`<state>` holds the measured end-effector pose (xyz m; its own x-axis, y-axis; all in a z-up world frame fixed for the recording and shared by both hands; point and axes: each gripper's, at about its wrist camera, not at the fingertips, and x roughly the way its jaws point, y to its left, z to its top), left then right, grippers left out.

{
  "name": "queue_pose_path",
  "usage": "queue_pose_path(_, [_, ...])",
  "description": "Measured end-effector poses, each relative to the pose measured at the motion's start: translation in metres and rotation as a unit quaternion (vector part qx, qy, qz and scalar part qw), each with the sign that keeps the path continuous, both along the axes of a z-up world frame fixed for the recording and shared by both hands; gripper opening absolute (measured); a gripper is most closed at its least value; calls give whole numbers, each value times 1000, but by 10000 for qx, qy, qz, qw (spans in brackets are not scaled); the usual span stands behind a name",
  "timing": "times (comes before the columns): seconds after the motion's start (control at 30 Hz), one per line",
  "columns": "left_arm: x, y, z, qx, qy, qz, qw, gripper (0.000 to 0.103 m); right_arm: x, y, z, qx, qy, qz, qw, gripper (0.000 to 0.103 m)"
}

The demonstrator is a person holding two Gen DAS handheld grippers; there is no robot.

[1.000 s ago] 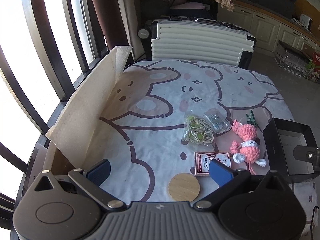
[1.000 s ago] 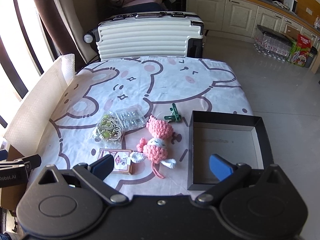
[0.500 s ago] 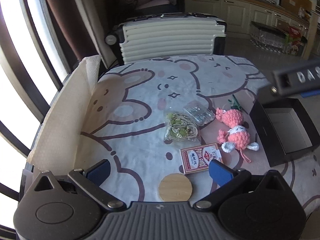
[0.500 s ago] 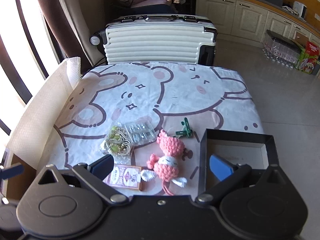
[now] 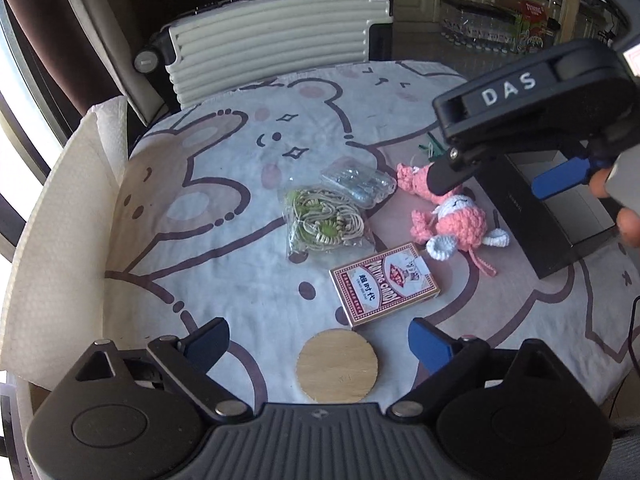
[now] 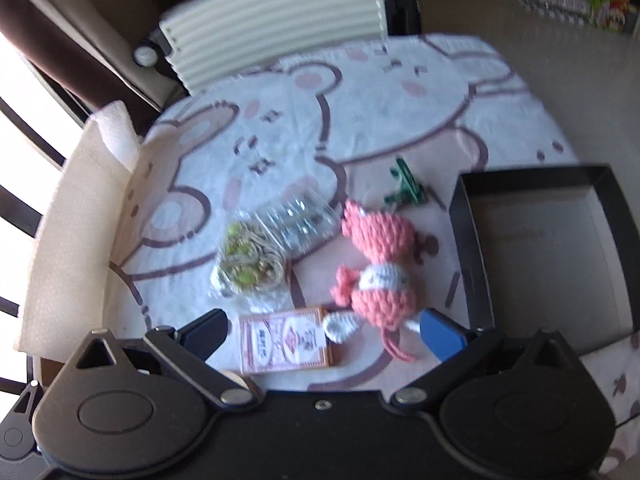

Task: Organize objects
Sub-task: 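Lower the left gripper onto the wooden coaster while the right gripper approaches the card box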

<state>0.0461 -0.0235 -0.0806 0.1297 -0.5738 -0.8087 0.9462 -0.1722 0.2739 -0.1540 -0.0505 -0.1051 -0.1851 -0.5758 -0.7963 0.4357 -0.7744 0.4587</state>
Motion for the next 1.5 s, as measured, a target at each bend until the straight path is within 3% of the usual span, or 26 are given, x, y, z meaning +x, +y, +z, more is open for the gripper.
queue_pose_path(0.17, [11, -14, -24, 416, 144, 99, 9990, 95, -5, -2, -12, -69, -185, -200, 9996, 103])
queue_pose_path(0.47, [18, -25, -67, 1019, 343, 240, 9939, 95, -3, -22, -36, -111, -538, 112, 9984, 103])
queue_pose_path(0.57, [18, -27, -75, 1209, 296, 254, 9919, 87, -1, -30, -41, -131, -646, 249, 9975, 103])
queue_pose_path(0.63, [22, -29, -77, 1241, 219, 356, 9914, 81, 0, -36, -44, -97, -696, 315, 9970, 103])
queue_pose_path(0.9, [41, -25, -76, 1289, 874, 428, 9869, 64, 8, -65, -53, 84, -638, 625, 9960, 103])
queue_pose_path(1.2, [68, -23, -77, 1112, 844, 944, 9857, 64, 17, -91, -65, 453, -451, 863, 9942, 103])
queue_pose_path(1.33, [77, -21, -76, 1025, 652, 1288, 9842, 64, 22, -101, -70, 644, -312, 881, 9935, 103])
queue_pose_path(1.5, [91, -19, -74, 939, 810, 1586, 9795, 64, 35, -114, -76, 1016, 9, 1185, 9877, 103])
